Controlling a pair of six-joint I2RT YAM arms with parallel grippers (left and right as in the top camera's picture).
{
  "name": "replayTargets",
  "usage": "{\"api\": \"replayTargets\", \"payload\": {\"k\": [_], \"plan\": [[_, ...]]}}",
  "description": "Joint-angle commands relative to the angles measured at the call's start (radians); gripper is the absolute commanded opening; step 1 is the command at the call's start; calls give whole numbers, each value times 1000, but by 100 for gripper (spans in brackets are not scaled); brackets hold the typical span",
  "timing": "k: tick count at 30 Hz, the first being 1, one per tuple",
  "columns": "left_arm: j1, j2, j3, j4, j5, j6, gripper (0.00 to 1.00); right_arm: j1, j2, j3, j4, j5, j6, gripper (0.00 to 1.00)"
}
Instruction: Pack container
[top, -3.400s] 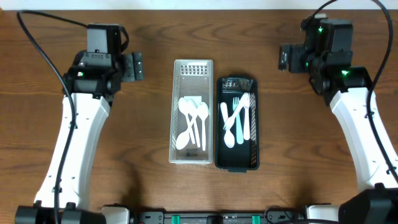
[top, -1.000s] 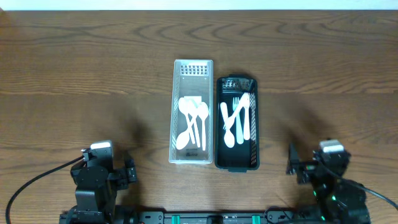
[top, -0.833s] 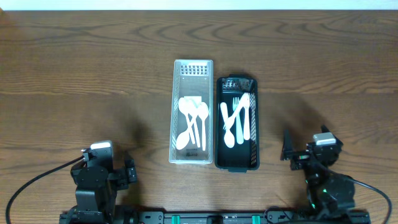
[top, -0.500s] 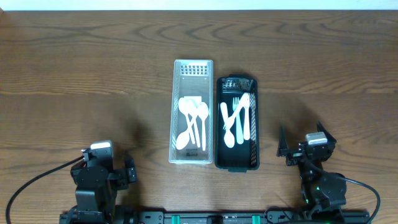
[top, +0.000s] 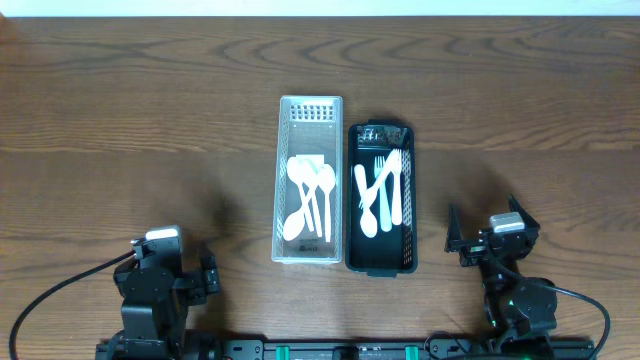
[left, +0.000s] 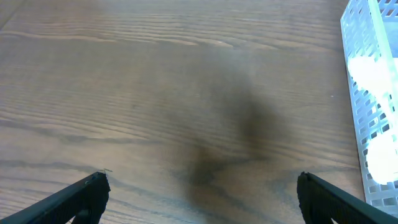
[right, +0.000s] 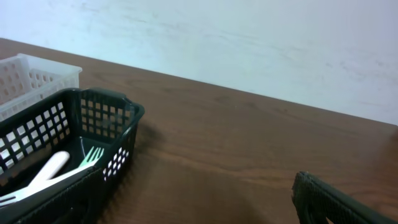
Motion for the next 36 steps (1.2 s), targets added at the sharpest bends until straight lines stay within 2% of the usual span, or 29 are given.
{"api": "replayTargets", "payload": {"k": [1, 16, 23, 27, 32, 36], "plan": [[2, -6, -2, 0, -8, 6, 98, 7, -10, -6, 1, -5, -11, 99], [8, -13, -2, -14, -8, 6, 98, 7, -10, -6, 1, -5, -11, 99], [19, -161, -24, 8, -4, 7, 98, 7, -10, -6, 1, -5, -11, 99], [19, -225, -99, 170, 6, 50, 98, 7, -10, -6, 1, -5, -11, 99], [19, -224, -240, 482, 150, 183, 98, 7, -10, -6, 1, -5, -11, 99], [19, -224, -357, 667, 224, 190, 98, 7, -10, -6, 1, -5, -11, 99]]}}
